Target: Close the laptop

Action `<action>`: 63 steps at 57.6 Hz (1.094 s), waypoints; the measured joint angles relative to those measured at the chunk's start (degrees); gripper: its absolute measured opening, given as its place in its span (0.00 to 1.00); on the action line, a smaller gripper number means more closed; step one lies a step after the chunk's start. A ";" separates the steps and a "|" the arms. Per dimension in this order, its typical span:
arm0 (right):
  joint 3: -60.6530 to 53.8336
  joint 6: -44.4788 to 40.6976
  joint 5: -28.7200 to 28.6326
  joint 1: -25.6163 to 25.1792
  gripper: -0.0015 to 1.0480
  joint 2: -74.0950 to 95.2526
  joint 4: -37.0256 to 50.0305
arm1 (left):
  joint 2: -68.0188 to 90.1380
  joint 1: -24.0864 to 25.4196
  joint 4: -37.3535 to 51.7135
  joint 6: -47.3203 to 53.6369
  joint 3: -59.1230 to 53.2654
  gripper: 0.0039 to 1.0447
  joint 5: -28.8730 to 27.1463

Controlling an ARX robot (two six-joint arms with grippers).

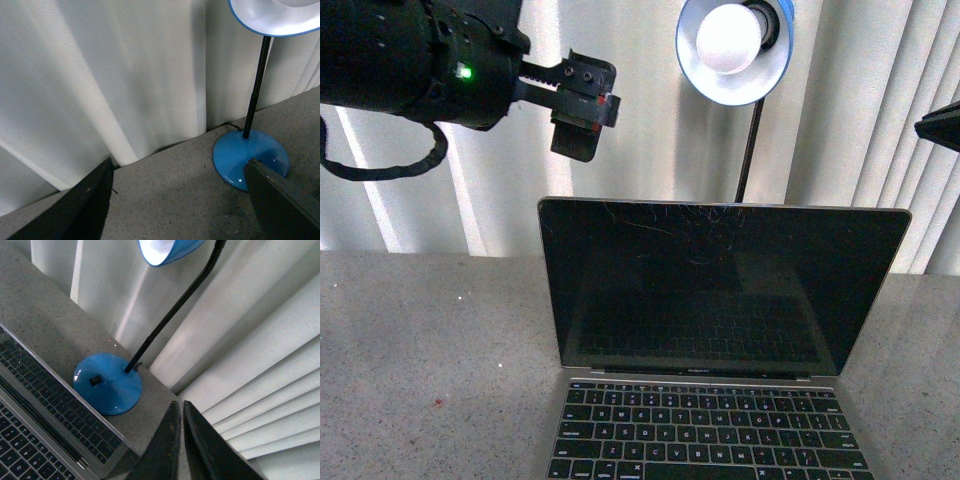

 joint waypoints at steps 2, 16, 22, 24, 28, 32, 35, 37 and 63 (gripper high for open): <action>0.35 -0.70 -0.50 0.20 0.03 0.61 -0.33 | 0.66 -0.31 -0.68 0.66 0.81 0.60 0.24; 5.55 -6.43 -2.40 0.85 0.03 4.63 -4.74 | 1.97 -2.38 -5.55 5.55 4.42 0.18 0.76; 7.80 -8.76 -2.60 1.07 0.03 6.58 -6.84 | 2.32 -3.15 -9.38 8.04 5.46 0.03 1.03; 8.63 -9.79 -2.60 1.18 0.03 7.43 -7.54 | 2.54 -3.30 -10.47 8.44 5.79 0.03 1.09; 9.94 -11.67 -2.86 1.44 0.03 8.94 -8.83 | 3.41 -3.74 -12.70 10.23 6.56 0.03 0.70; 11.21 -13.27 -3.02 1.88 0.03 10.45 -9.92 | 4.59 -3.93 -14.38 11.41 7.50 0.03 0.33; 12.00 -13.86 -3.08 2.14 0.03 11.28 -10.34 | 5.38 -3.96 -15.10 11.87 8.22 0.03 0.00; 12.59 -14.29 -3.26 2.36 0.03 11.80 -10.71 | 5.95 -3.98 -15.80 12.26 8.90 0.03 -0.24; 15.85 -18.58 -5.51 3.74 0.03 14.03 -17.59 | 9.03 -3.50 -22.97 15.98 13.77 0.03 0.50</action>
